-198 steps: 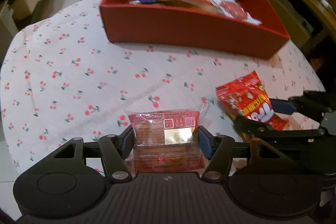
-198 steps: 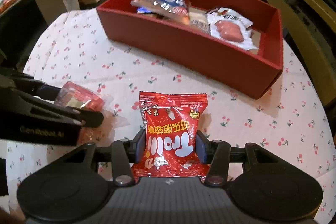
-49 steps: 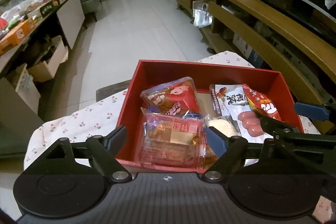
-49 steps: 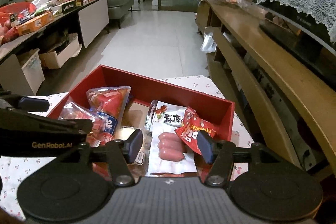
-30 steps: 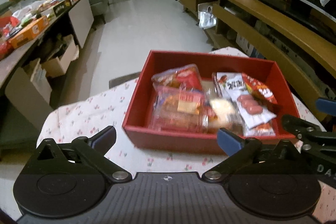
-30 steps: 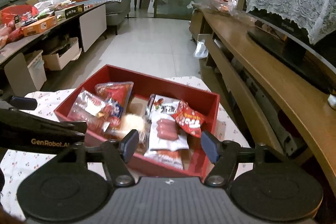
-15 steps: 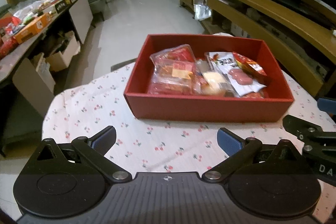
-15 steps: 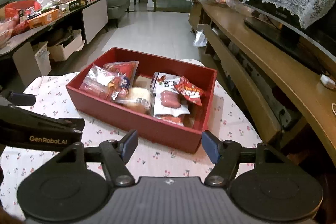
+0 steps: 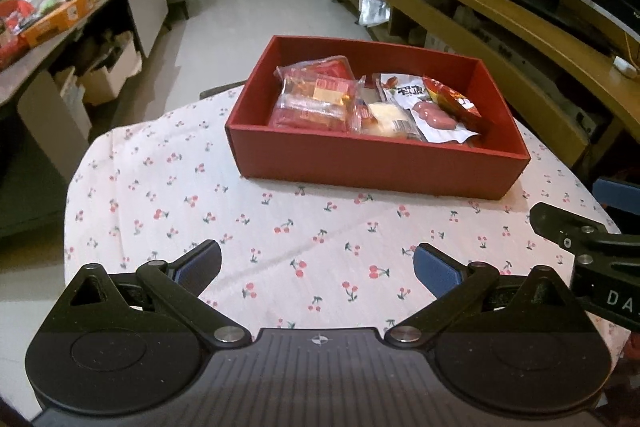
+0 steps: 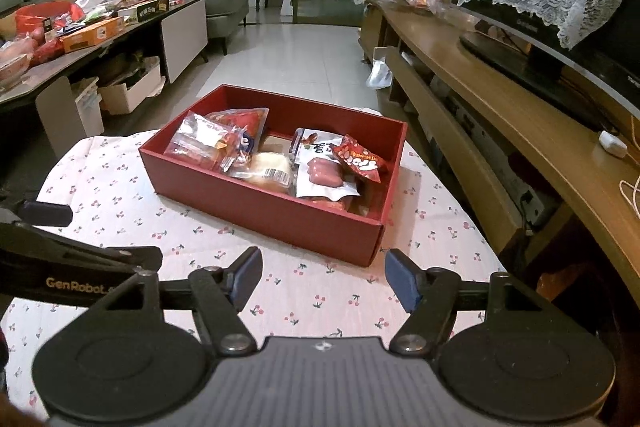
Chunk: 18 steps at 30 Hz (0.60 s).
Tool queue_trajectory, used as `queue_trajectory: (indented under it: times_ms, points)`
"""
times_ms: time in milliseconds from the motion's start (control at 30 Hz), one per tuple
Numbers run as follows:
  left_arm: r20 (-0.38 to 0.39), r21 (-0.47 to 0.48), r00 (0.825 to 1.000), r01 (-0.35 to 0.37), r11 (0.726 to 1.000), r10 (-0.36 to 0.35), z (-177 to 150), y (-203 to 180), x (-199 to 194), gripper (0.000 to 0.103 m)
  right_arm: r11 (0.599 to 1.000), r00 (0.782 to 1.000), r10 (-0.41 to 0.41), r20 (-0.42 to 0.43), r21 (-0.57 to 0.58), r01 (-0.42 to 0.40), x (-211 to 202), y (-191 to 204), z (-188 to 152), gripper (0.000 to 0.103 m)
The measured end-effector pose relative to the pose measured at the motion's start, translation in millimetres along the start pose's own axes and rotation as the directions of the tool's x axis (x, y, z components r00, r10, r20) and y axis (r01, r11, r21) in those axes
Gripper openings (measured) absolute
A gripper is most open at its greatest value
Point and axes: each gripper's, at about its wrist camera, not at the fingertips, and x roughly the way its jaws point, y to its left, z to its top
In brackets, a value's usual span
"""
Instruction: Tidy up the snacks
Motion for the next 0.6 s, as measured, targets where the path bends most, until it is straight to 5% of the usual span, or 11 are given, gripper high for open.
queue_trajectory:
  times_ms: [333,600]
  points:
    - [-0.034,-0.040,0.997,0.068,0.997,-0.069,-11,3,-5,0.103,1.000,1.000,-0.002,0.007,-0.027,0.002,-10,7,-10,0.086]
    - [-0.012,-0.042,0.998,0.055,0.998,-0.056,-16,5,-10,0.103,0.999,1.000,-0.001,0.002,-0.036,0.001,-12,10,-14,0.086]
